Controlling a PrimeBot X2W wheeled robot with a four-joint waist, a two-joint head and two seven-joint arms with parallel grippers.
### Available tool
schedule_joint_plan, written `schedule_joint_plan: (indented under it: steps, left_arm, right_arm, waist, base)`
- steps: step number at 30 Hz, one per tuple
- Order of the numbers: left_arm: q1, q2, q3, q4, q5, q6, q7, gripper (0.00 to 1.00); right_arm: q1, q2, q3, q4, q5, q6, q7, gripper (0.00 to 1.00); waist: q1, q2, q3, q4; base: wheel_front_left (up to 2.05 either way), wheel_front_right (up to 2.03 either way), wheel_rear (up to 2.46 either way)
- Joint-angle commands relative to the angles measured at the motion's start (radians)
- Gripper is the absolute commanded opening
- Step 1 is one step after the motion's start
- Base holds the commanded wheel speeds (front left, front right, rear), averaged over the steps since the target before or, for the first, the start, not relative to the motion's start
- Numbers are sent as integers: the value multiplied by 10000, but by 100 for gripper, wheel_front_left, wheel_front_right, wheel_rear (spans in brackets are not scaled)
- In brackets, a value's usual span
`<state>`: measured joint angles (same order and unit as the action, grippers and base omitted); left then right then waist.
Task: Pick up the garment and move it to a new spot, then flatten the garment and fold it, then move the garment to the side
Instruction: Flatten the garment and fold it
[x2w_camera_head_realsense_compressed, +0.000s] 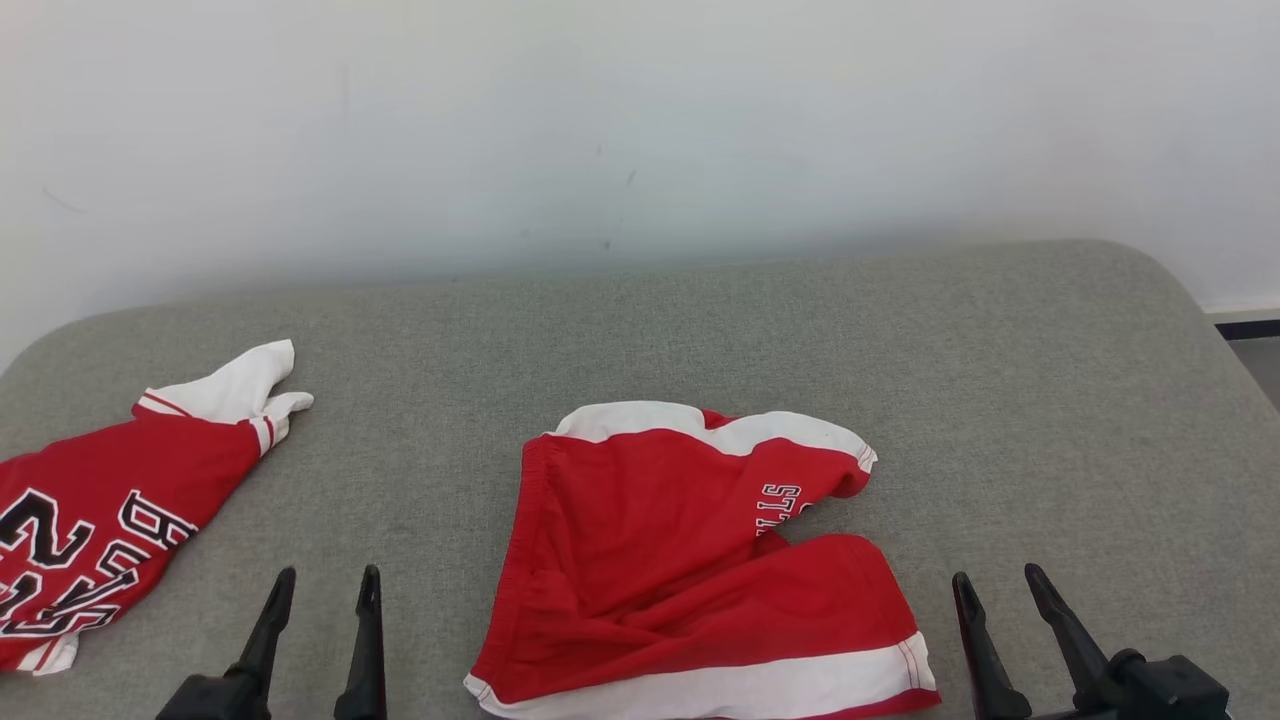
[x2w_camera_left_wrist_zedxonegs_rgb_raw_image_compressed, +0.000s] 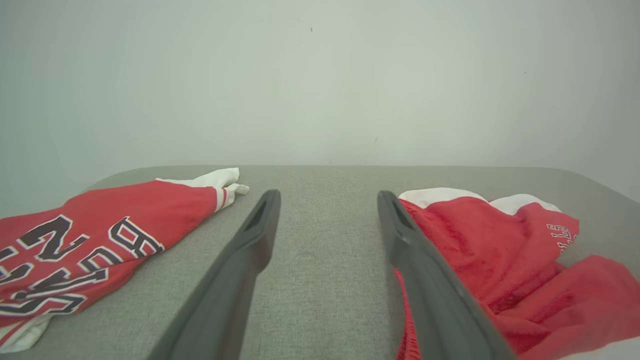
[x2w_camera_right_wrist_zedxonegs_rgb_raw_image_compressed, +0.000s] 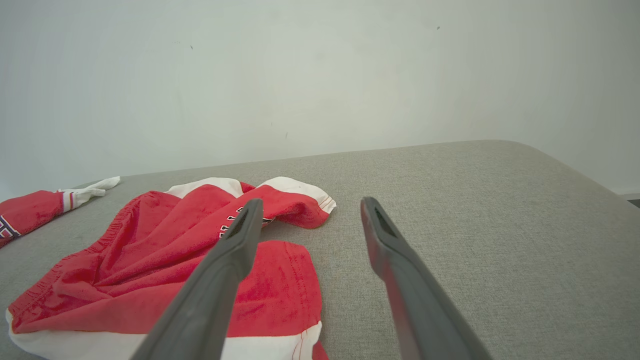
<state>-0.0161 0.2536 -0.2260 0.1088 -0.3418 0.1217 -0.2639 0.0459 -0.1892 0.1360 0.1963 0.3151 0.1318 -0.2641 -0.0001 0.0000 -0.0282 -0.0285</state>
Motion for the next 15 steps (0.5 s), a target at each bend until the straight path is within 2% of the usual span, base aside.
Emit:
schedule_joint_plan:
  steps: [1,7,15]
  left_arm:
    - [346,-91,230,-138,243,-57,-7,100]
    - [1101,-537,1149,-431,940,-416,-7,100]
    - [1363,-1035,1692,-514,1586,-893,-8,100]
  right_arm:
    - [155,-54,2,-40,-17,-22,-5,100]
    - [345,-14,-118,-70,-78,-22,-3,100]
    - [439,85,-143,-4,-92,-22,-5,100]
  waist:
    - [1,0,-34,-14]
    - [1,0,-53,26]
    - [1,0,-59,130]
  base:
    - [0,0,0]
    - [0,0,0]
    - [0,0,0]
